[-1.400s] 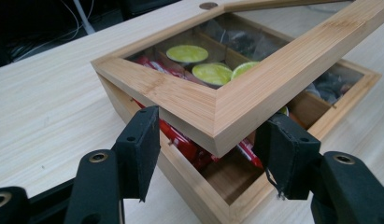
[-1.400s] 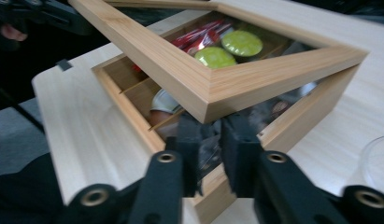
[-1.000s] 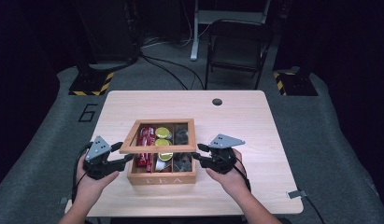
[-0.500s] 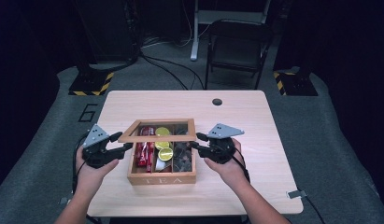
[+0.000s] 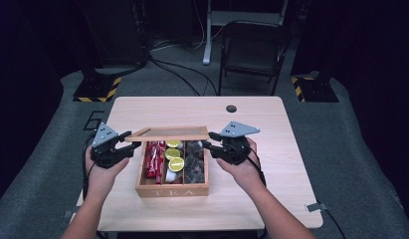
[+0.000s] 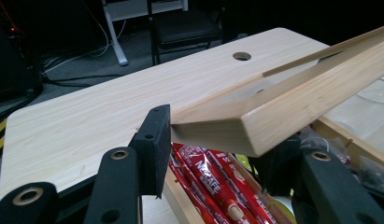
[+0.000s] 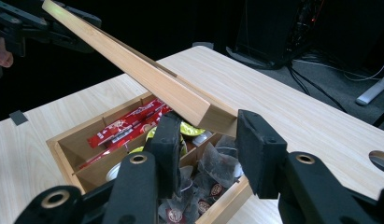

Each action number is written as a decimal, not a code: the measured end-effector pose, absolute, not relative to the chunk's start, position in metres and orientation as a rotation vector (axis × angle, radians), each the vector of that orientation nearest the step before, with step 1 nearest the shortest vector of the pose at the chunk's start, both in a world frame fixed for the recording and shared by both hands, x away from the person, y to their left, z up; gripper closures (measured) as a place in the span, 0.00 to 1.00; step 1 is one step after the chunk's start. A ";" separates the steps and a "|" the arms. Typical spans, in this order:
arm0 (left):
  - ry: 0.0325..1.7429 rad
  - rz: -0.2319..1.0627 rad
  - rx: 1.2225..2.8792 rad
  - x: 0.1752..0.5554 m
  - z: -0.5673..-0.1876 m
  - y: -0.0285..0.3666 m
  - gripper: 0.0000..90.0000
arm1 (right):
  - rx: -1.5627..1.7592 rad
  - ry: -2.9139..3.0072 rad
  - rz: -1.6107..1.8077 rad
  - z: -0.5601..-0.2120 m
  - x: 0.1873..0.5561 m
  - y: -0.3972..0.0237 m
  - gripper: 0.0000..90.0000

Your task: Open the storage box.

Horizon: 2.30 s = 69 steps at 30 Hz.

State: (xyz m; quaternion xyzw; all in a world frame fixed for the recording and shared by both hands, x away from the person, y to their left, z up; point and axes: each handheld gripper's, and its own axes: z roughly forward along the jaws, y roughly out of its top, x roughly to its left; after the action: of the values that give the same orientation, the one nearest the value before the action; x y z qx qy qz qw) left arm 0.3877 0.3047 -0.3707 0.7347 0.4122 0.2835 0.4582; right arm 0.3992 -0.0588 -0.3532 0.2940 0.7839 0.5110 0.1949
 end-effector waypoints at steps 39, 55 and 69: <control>0.986 0.631 1.729 0.417 -0.361 0.318 0.64 | 0.905 2.215 1.351 -0.387 0.403 -0.042 0.55; 0.984 0.633 1.720 0.418 -0.361 0.318 0.64 | 0.942 2.294 1.298 -0.437 0.413 -0.020 0.57; 0.984 0.624 1.720 0.419 -0.362 0.318 0.64 | 0.956 2.386 1.252 -0.462 0.424 -0.003 0.59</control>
State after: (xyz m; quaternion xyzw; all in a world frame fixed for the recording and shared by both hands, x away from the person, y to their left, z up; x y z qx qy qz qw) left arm 0.4186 0.3184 -0.3615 0.7135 0.4081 0.2587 0.5074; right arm 0.4241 -0.0034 -0.4619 0.3310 0.8263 0.4334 0.1406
